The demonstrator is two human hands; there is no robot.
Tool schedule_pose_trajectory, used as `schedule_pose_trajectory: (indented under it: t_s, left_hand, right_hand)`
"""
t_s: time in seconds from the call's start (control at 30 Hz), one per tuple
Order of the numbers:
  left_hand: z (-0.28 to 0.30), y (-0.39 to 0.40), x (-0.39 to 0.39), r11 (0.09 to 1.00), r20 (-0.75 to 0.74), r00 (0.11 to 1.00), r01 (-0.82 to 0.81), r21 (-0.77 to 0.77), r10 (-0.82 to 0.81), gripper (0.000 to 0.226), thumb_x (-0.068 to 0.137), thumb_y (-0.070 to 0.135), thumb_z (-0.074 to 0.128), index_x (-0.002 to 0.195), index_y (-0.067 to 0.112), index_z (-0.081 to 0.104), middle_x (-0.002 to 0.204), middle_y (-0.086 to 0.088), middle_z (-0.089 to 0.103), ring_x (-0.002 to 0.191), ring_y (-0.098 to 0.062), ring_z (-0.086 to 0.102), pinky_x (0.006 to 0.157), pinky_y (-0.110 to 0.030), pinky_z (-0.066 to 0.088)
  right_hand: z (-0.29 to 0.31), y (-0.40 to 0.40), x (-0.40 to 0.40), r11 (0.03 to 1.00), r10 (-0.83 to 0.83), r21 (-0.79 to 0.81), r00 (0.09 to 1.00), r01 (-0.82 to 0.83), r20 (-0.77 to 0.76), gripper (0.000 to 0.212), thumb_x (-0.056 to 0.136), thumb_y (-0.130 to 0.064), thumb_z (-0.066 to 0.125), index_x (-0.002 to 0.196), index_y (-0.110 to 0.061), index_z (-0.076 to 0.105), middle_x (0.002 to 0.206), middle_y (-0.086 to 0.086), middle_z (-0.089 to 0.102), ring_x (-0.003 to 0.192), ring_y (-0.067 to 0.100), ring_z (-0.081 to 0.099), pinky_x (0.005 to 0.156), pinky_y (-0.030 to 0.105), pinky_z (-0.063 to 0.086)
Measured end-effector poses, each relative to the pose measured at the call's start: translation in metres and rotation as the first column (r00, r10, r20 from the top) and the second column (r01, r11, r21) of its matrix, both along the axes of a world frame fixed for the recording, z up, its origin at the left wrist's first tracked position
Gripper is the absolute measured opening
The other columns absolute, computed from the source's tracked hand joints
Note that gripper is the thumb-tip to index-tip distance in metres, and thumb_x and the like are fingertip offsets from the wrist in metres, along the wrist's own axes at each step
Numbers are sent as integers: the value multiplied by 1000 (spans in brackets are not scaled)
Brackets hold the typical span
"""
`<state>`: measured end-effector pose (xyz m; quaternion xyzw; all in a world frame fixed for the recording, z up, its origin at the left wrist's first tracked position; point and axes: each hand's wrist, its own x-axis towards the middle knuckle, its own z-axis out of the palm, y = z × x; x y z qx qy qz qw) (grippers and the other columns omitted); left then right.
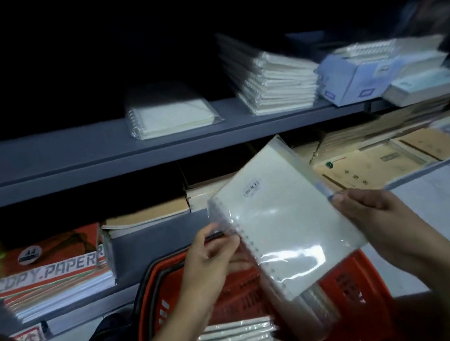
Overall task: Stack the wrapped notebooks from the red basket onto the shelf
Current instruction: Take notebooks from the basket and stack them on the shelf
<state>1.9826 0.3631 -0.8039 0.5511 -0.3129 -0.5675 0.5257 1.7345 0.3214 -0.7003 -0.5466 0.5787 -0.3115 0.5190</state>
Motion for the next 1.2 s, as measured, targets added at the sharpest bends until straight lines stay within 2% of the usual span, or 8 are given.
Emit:
schedule_pose_trajectory:
  t_s: [0.1,0.23,0.3,0.4,0.6,0.77,1.1,1.2]
  left_hand:
    - [15,-1,11,989,-74,995,-78,-121,70,44,90,4,67,128,24,58,110,-10,75,101,-28,72,88,-44,58]
    - [31,8,27,973,-204,972,72,-218,-118,74,87,7,67,148,39,39,129,-5,68,115,-29,67,84,-44,58]
    - [39,12,37,959,-212,965,92,-267,-152,78,85,6,66,148,41,37,136,2,64,116,-28,67,68,-41,63]
    - [50,14,49,950,-176,982,8,-312,-66,69,84,9,66,144,34,43,133,1,66,118,-20,66,78,-27,60]
    - [62,13,63,928,-186,982,-94,-359,28,53,81,12,71,130,14,53,125,-8,70,76,-35,70,47,-36,55]
    - [70,4,73,929,-214,972,-167,-331,98,48,84,7,69,130,15,59,126,-8,69,75,-28,70,47,-34,54]
    - [123,-76,116,869,-85,938,-345,-354,337,43,89,16,69,131,17,60,100,-1,76,55,-14,61,54,-29,56]
    - [128,-111,132,838,-67,892,-444,-318,447,38,89,22,73,126,15,66,93,4,71,59,-1,56,68,-23,53]
  right_hand:
    - [-5,4,20,992,-125,25,965,122,233,33,99,-25,52,107,-1,73,104,20,75,99,34,72,92,47,53]
    - [-17,7,51,977,-215,70,898,204,384,31,100,-21,51,114,-3,72,112,13,76,106,26,72,98,43,50]
    - [-19,8,62,977,-210,57,901,204,380,28,100,-23,52,107,-7,74,104,10,78,94,24,76,85,41,59]
    - [-17,12,70,990,-115,-46,952,134,283,25,100,-25,52,100,-15,74,91,1,80,71,18,76,57,39,63]
    - [-16,11,73,981,34,-193,968,16,250,42,86,-21,67,125,-38,61,107,-2,77,96,18,75,70,31,62]
    - [-17,-4,90,979,35,-202,938,38,344,45,83,-35,73,126,-41,63,123,-7,71,114,16,68,97,52,52]
    - [25,-111,151,947,158,-317,941,-59,297,24,100,-20,55,119,-33,61,109,-7,74,96,10,70,73,25,58]
    - [31,-150,177,945,145,-318,972,-80,184,32,102,-28,54,134,-24,57,113,-17,65,97,4,61,81,21,51]
